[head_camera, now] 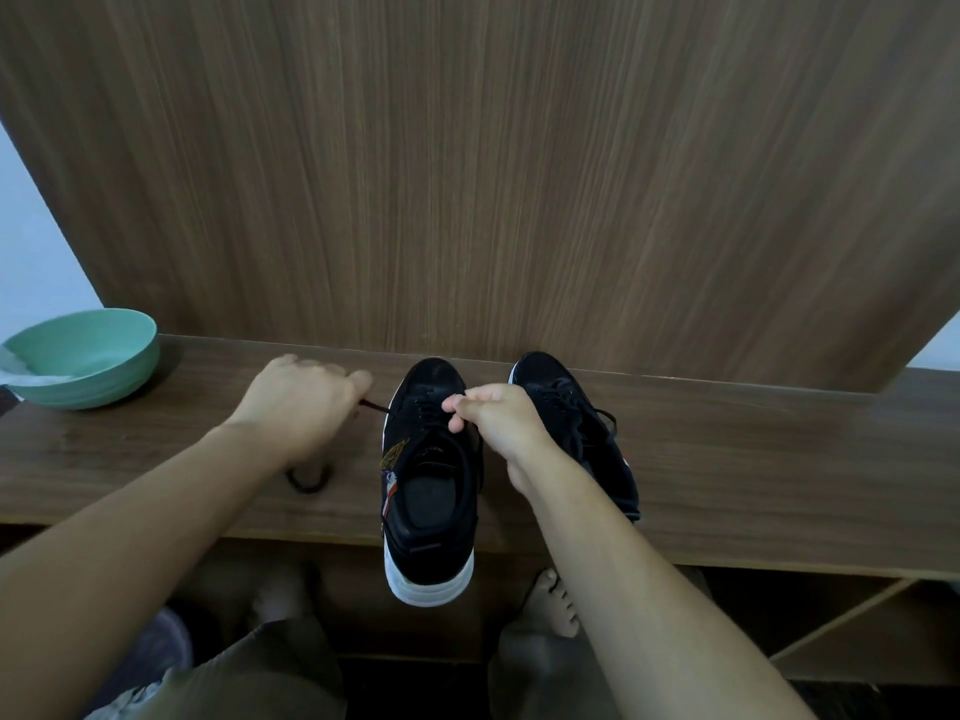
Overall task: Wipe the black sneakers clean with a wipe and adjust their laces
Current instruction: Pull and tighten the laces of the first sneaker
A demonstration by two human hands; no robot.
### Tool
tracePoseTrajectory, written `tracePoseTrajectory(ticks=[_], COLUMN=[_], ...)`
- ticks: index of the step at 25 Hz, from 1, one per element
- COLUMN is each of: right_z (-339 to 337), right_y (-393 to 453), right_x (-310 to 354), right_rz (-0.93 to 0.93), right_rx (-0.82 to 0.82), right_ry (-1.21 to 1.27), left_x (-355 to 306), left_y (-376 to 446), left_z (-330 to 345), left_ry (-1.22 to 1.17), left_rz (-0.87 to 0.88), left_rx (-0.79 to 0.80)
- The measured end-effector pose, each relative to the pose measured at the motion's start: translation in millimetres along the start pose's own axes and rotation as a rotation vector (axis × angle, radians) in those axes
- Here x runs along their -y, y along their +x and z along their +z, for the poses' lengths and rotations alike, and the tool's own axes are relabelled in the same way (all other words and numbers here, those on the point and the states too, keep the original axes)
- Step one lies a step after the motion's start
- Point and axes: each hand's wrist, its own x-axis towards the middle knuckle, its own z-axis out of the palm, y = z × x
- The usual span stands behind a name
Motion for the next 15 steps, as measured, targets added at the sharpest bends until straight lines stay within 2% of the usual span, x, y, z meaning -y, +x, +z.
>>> tracePoseTrajectory(ticks=[2, 4, 6, 8, 10, 12, 15], right_z=[1.8, 6.6, 10.8, 10.2, 4.6, -0.9, -5.0], right_y=[5.4, 11.3, 12.7, 9.4, 3.8, 1.4, 2.9], right_x=[11.5, 21.3, 28.2, 30.7, 27.3, 21.4, 17.9], right_rz=[0.029, 0.003, -0.095, -0.234, -0.409, -0.484, -0.329], right_rx=[-0.005, -0.011, 0.002, 0.044, 0.096, 0.109, 0.103], right_ry=[-0.125, -0.401, -0.707, -0.898, -1.028, -1.026, -0.789], left_x=[9.8, 15.5, 15.9, 10.0, 6.4, 4.4, 6.8], left_y=[1.7, 6.8, 16.5, 24.1, 34.4, 48.5, 69.5], left_z=[-15.7, -35.8, -57.3, -76.6, -87.3, -89.6, -80.2], left_ry=[-0.210, -0.631, -1.122, -1.357, -1.363, -1.286, -1.012], left_rz=[-0.113, -0.190, -0.199, -0.192, -0.192, -0.178, -0.136], left_rx=[-0.069, -0.044, 0.131, 0.340, 0.359, 0.306, 0.160])
